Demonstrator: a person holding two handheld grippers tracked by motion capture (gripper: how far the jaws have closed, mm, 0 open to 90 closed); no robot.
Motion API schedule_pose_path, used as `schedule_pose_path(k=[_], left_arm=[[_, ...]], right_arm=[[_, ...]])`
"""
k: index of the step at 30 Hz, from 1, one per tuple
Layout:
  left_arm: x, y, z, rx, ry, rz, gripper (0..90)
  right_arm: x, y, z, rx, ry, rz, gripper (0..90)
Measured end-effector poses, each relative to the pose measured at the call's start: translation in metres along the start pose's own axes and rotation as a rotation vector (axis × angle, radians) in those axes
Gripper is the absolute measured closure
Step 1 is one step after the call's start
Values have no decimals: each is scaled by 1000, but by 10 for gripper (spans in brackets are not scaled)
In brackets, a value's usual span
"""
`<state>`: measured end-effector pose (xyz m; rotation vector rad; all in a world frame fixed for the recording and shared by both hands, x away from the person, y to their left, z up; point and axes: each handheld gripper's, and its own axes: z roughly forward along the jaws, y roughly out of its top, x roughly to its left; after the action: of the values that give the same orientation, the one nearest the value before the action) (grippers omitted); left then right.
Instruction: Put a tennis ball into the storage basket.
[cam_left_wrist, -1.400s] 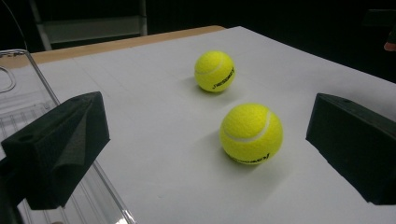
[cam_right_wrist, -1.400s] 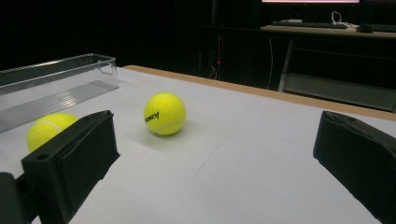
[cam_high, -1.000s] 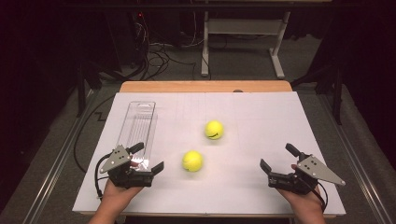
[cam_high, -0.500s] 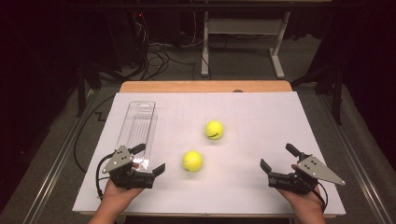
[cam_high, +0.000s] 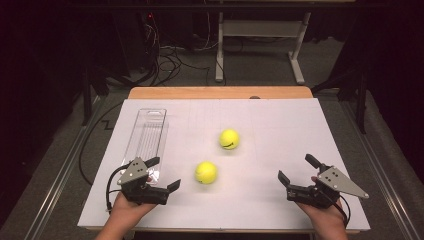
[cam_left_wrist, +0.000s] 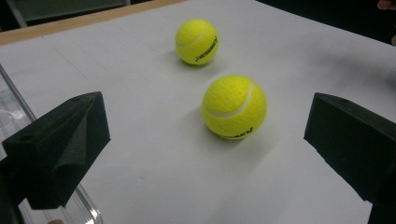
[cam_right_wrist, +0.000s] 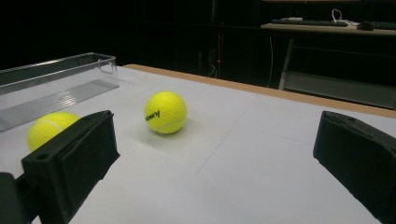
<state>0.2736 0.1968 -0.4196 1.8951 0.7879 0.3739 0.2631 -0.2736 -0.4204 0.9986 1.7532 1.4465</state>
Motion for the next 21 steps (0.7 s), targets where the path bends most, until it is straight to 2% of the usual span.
schedule_pose_path(k=[4,7,12,21], left_arm=[[-2,0,2,31,-10,-2,10],[-2,1,4,73,-23,-16,10],[-3,1,6,99,-24,-24,10],[-8,1,11,175,-32,4,11]], right_arm=[[0,0,0,0,0,1,1],[0,0,0,1,1,3,1],[0,-1,0,3,1,6,1],[-1,0,0,0,0,6,1]])
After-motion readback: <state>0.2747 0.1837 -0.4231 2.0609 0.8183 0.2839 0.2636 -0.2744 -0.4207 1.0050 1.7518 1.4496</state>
